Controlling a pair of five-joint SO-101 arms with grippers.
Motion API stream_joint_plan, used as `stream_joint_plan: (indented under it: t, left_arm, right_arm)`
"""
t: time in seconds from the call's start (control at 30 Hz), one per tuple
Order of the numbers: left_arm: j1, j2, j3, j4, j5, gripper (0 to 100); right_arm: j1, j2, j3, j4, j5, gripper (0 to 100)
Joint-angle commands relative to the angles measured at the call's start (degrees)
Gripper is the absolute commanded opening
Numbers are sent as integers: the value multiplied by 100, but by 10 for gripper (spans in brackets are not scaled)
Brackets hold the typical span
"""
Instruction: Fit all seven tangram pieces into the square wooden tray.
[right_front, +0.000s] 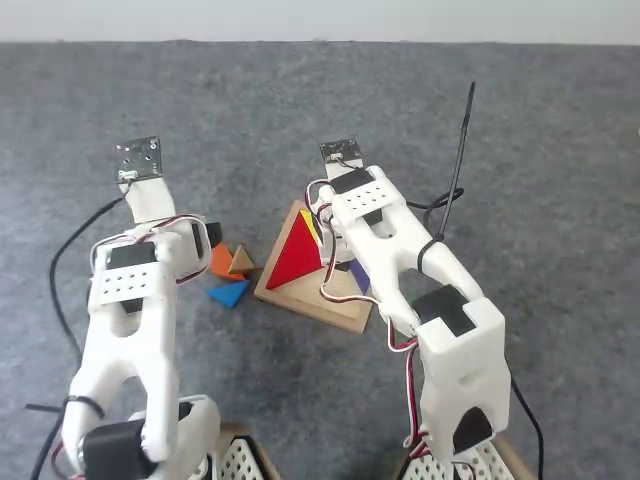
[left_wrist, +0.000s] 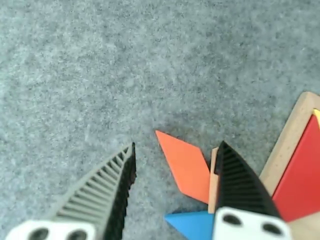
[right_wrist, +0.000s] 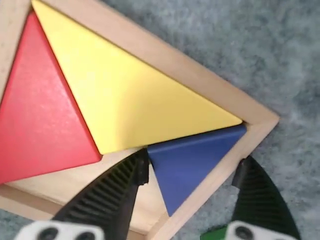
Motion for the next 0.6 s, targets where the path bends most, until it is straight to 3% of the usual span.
stream_joint_plan:
  t: [0.0,0.27,0.57]
  left_arm:
    - [44,-193,-13,-105,-70,251]
    - [53,-193,-13,-88,-70,251]
    - [53,-193,40,-105,-62,251]
  right_arm:
    - [-251,-382,18,-92,70,237]
    - [-875,-409,26,-31,1336,240]
    - [-673,-48,-9,189,2549,237]
